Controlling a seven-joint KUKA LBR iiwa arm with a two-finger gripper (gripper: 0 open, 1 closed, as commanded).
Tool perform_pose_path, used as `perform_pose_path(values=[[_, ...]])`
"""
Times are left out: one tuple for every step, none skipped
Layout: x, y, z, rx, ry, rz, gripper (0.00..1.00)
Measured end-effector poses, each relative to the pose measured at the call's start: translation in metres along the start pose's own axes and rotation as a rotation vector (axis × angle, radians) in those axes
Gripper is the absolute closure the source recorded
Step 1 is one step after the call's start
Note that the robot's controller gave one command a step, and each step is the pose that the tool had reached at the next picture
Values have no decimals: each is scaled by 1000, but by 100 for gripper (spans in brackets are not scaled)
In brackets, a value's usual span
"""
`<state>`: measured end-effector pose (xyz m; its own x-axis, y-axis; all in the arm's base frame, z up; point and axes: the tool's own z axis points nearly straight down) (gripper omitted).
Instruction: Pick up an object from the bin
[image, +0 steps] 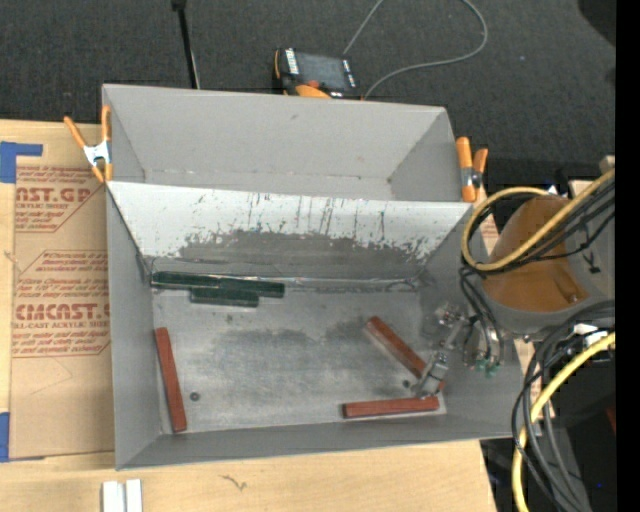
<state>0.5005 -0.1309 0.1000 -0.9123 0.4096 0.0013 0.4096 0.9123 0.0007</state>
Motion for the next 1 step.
perform_pose_path(values=[[15,3,31,1,1,204,0]])
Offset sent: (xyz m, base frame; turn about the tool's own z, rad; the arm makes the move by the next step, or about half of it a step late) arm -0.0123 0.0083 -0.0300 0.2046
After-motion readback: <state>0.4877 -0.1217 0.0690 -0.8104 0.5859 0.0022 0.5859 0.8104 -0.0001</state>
